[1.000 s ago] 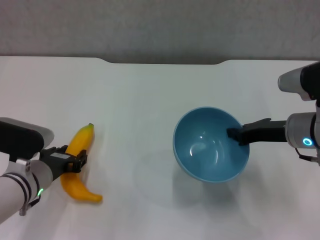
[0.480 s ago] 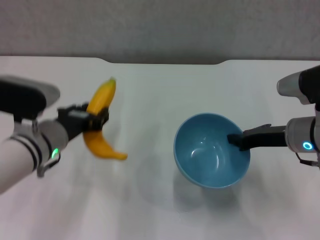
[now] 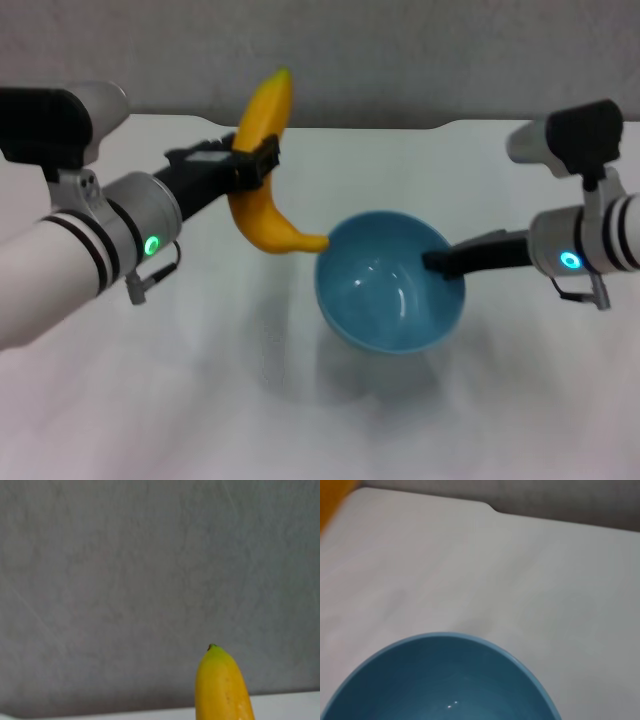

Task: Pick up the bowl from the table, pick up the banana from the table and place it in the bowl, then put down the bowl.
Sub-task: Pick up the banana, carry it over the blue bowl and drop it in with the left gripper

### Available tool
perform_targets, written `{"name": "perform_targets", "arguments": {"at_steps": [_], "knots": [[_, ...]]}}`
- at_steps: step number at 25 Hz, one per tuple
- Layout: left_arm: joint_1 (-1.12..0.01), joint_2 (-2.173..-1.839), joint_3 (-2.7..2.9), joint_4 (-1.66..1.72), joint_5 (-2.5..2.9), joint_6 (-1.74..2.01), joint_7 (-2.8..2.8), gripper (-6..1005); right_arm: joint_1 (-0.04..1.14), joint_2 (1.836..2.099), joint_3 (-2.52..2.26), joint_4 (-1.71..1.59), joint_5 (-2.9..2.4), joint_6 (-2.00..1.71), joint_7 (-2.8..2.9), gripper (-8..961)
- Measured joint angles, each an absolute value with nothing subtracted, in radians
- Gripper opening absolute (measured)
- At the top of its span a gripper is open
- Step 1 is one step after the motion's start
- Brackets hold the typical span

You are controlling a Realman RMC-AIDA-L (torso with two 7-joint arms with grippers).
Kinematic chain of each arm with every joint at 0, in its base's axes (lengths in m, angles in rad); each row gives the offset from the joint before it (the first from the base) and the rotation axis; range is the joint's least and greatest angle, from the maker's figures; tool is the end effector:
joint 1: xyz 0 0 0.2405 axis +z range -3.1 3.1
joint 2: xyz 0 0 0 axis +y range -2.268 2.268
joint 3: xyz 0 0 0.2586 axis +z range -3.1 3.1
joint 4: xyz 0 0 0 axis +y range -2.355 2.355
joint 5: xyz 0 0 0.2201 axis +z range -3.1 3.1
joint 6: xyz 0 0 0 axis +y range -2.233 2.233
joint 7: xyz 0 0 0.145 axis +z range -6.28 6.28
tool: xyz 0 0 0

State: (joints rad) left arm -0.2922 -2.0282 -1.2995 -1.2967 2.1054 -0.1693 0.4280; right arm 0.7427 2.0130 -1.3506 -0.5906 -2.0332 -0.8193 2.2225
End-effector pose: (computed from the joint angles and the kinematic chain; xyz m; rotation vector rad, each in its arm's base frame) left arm -0.1747 0.3949 -0.0238 -1.9699 -0.9086 -0.6623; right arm 0.2412 0.4329 -0.0511 -2.3964 1.1101 0.1008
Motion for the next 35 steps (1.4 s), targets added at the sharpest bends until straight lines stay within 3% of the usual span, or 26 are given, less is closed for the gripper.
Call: {"name": "perform_targets", "arguments": {"at_steps": [13, 35], "knots": [[-0.315, -2.033, -1.251, -1.231, 1.997, -0.159, 0.429, 489, 0.859, 2.018, -1.36, -0.566, -1.953, -0.817, 2.255, 33], [-0.325, -2.035, -1.182, -1.255, 1.936, -0.133, 0.431, 489, 0.87, 2.017, -1.36, -0.533, -1.932, -0.778, 2.255, 35]]}}
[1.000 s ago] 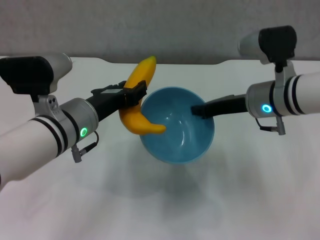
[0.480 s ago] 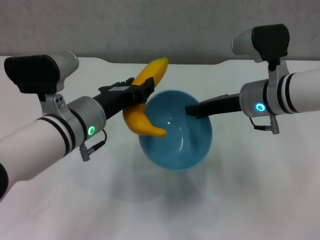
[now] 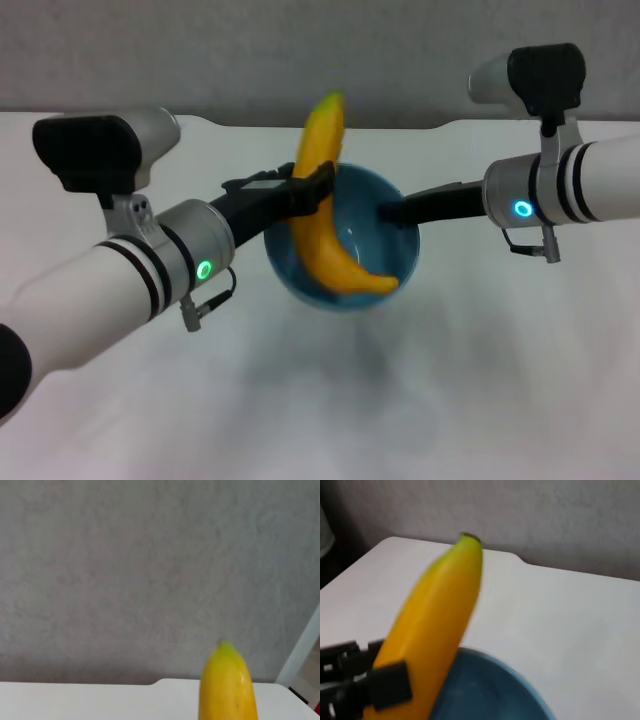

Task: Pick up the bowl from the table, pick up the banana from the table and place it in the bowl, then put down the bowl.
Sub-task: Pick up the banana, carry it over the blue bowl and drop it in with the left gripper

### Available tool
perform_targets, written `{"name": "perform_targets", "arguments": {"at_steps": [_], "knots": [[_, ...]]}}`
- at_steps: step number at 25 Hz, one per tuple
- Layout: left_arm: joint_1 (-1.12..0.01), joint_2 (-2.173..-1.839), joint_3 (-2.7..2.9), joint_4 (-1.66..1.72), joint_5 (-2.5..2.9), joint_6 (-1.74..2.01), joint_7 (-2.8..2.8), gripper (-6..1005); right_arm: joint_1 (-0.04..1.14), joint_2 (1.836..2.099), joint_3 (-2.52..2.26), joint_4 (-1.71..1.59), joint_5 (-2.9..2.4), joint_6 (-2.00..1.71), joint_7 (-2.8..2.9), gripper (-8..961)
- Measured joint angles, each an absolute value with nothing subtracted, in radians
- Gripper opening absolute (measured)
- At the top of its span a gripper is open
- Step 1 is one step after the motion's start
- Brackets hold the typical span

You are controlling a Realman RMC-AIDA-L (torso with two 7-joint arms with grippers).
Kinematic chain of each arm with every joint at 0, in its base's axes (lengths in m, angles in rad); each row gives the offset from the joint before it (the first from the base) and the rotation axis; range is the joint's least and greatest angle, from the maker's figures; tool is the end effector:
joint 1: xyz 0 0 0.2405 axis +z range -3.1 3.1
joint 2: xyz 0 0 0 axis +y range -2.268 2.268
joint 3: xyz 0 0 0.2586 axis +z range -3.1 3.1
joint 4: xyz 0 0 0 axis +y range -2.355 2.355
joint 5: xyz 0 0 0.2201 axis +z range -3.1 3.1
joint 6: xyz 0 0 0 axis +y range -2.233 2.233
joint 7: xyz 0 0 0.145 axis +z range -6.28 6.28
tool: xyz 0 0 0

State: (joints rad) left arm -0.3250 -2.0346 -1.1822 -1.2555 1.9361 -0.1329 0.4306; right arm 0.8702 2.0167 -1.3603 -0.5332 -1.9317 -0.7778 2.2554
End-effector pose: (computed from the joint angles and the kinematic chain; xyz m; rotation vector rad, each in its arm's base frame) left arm -0.1587 0.3820 -0.0599 -2.0323 -1.0452 -0.7372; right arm 0.1899 0.4585 -0.0579 -2.4019 1.1114 0.2349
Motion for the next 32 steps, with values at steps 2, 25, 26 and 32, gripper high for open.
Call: {"name": "perform_targets", "arguments": {"at_steps": [2, 25, 26, 32], "knots": [[-0.326, -2.034, -1.175, -1.259, 1.936, -0.132, 0.431, 489, 0.87, 2.016, -1.359, -0.533, -1.931, -0.776, 2.255, 35], [-0.301, -2.029, -1.171, -1.286, 1.936, -0.081, 0.443, 746, 0.865, 2.015, -1.356, -0.509, -1.936, -0.776, 2.255, 34], [-0.299, -2.028, -1.171, -1.29, 1.936, -0.081, 0.443, 768, 0.865, 2.015, -1.354, -0.509, -1.936, -0.776, 2.255, 35], [-0.284, -2.026, -1.177, -1.323, 1.938, -0.08, 0.474, 877, 0.865, 2.012, -1.349, -0.482, -1.939, -0.777, 2.256, 39]]}}
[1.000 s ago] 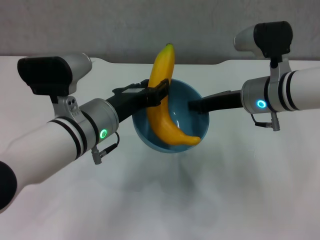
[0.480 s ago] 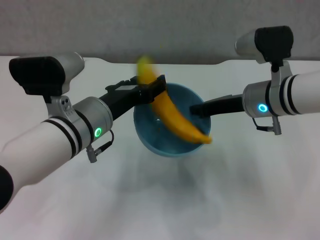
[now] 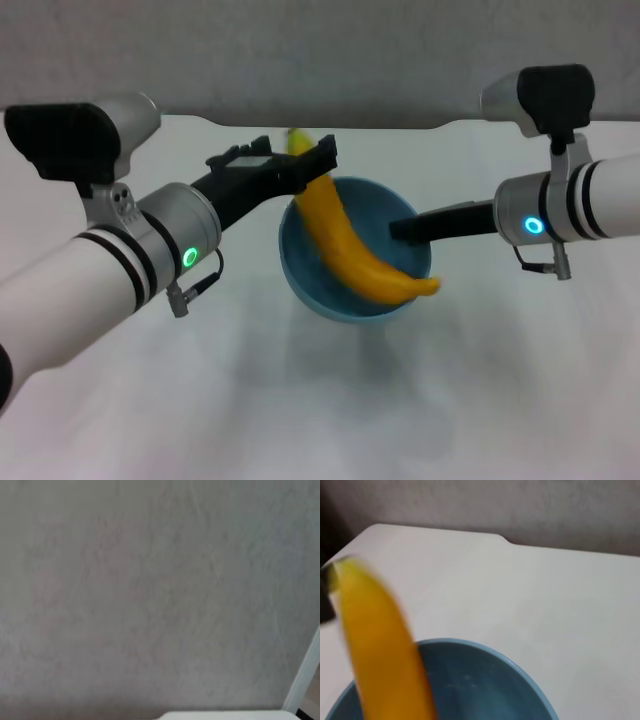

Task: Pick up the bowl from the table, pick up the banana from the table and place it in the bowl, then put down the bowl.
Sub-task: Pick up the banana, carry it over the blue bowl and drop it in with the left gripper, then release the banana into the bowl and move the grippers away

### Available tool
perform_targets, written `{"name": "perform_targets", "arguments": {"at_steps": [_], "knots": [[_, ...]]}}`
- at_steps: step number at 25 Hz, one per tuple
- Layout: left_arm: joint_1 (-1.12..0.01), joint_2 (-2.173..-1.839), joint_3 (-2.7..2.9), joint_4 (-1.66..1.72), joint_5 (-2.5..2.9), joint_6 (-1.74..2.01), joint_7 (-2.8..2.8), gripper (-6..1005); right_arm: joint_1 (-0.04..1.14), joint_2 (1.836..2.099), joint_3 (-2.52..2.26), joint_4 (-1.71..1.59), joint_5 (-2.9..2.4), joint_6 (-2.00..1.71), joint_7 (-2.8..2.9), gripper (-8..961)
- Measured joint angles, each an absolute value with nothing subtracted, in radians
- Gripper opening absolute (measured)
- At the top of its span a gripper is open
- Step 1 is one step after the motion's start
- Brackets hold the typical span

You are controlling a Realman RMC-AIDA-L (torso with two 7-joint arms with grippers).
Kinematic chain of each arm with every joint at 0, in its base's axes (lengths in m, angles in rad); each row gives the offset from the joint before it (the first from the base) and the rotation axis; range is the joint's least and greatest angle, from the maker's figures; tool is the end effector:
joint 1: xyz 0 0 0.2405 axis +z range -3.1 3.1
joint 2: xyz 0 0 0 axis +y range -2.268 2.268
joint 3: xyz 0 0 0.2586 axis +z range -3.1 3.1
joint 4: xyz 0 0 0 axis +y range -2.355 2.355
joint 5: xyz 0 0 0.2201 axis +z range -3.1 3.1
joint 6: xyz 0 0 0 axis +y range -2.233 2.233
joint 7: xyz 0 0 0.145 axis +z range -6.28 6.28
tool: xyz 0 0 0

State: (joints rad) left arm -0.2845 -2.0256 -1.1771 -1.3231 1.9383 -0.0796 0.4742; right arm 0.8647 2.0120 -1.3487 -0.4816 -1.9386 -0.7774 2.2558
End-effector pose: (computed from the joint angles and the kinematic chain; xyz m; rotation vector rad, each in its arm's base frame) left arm -0.1521 0.3793 -0.0445 -1.9940 -0.9599 -0.7828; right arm 0.2083 0.4530 -0.0599 -2.3778 1.1750 0.1970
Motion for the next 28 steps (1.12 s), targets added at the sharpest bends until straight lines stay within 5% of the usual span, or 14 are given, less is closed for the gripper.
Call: {"name": "perform_targets", "arguments": {"at_steps": [18, 28], "knots": [[-0.226, -2.027, -1.288, -1.394, 1.948, -0.039, 0.844, 895, 0.854, 1.995, -1.348, -0.427, -2.011, -0.844, 2.327, 52], [-0.203, -2.032, -1.108, -1.255, 2.01, 0.405, 1.215, 894, 0.887, 1.99, -1.316, -0.427, -2.126, -0.838, 2.396, 58]]}}
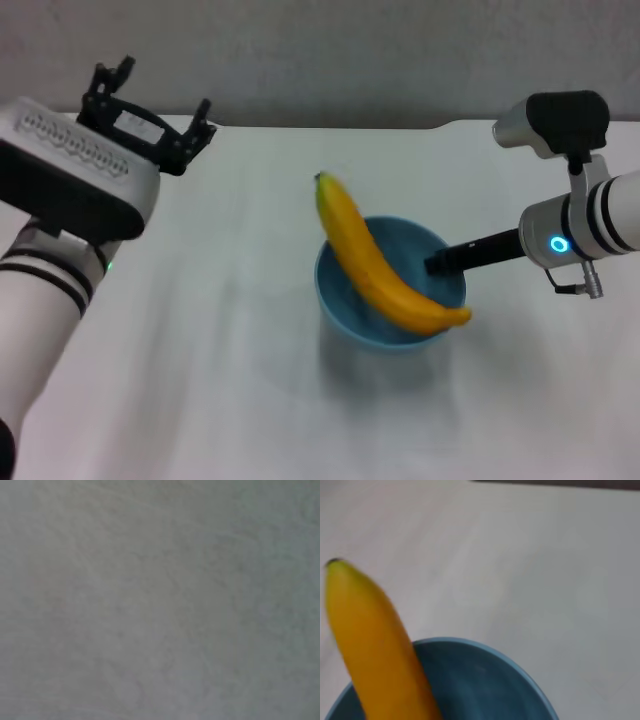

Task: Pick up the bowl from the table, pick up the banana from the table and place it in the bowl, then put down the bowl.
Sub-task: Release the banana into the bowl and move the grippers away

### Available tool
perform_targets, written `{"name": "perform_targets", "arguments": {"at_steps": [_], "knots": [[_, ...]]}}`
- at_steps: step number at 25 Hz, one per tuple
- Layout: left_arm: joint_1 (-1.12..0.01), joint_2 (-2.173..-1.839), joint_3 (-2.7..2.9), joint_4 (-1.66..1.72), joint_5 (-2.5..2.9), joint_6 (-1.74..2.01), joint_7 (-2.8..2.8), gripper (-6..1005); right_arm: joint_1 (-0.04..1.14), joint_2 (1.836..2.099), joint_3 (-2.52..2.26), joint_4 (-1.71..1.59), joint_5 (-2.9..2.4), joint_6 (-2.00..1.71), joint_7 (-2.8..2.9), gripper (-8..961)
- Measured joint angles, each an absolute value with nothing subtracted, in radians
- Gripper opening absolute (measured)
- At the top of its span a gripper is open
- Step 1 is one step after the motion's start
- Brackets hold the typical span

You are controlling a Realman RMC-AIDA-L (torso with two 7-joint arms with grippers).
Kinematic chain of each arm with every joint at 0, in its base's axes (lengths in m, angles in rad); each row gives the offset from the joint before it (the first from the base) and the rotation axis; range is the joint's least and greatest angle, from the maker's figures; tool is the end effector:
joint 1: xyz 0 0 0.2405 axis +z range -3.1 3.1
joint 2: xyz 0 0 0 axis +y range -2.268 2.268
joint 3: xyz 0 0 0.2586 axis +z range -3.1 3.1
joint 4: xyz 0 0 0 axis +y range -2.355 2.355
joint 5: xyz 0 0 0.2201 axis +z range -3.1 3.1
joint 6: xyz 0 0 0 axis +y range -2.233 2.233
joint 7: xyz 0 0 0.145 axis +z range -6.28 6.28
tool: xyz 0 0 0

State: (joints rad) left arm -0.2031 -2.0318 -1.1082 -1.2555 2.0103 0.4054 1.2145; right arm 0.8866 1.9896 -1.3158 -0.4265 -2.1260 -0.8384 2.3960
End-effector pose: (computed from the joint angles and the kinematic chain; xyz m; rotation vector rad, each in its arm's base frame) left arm -0.1894 0.3764 -0.0088 -1.7156 -0.1318 -0.3093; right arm 0.2345 0.4456 -0.0543 -2.3396 1.2854 -0.0007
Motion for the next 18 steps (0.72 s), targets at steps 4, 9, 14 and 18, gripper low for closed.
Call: {"name": "perform_targets", "arguments": {"at_steps": [4, 9, 14, 18], "knots": [[-0.208, -2.034, -1.075, -1.21, 1.997, 0.492, 1.204, 894, 0.887, 1.997, -1.312, -0.419, -2.127, -0.803, 2.392, 61], [-0.216, -2.034, -1.081, -1.172, 1.919, 0.534, 1.164, 893, 0.891, 2.01, -1.321, -0.403, -2.129, -0.775, 2.39, 65], [-0.239, -2.033, -1.103, -1.092, 1.912, 0.567, 1.175, 893, 0.899, 2.019, -1.324, -0.383, -2.127, -0.768, 2.389, 68], [-0.247, -2.032, -1.106, -1.07, 1.912, 0.585, 1.184, 893, 0.901, 2.02, -1.33, -0.365, -2.119, -0.747, 2.389, 71]]}}
